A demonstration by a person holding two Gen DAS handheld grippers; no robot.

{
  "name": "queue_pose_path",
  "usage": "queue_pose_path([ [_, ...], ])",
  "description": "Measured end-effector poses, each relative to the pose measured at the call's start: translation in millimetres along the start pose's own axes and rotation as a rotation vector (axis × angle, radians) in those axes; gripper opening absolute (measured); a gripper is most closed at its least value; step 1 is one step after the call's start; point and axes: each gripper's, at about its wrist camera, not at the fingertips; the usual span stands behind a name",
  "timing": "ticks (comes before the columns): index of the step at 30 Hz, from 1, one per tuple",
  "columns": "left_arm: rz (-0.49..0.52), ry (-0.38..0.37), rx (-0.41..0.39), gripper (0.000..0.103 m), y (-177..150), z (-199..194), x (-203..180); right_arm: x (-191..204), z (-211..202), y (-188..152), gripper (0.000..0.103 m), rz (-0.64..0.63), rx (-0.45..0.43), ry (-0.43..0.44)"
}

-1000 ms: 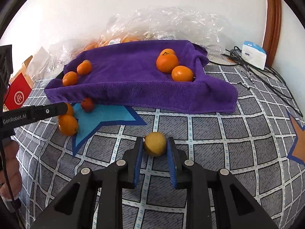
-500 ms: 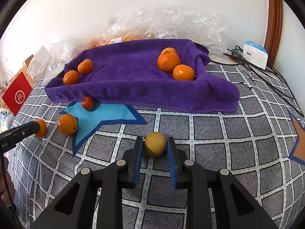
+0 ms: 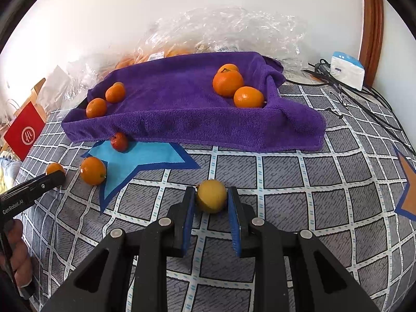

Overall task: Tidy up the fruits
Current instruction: 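Carry the yellow fruit and the orange up over the purple towel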

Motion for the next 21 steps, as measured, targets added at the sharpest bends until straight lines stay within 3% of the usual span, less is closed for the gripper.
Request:
queue_pose_path([
  [7, -0.068, -0.061, -0.033, 0.032, -6.5, -9.4, 13.7, 6.7, -1.2, -2.0, 0.025, -0.031, -0.017, -0.013],
  [11, -0.090, -0.052, -0.054, 0.032, -7.5, -13.6, 16.9, 7.4, -3.3, -2.8, 0.025, -0.035, -0.027, 0.003],
  [21, -0.054, -0.058, -0.122, 0.032, -7.7, -26.6, 10.0, 1.4, -12.4, -4.3, 0.025, -0.006, -0.071, 0.053],
])
Point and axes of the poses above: each gripper's, at about its wrist camera, not at the fingertips, and z roughly the way its jaws point, x to its left, y to its top, and after that the axes turned 12 degrees about y, right-handed
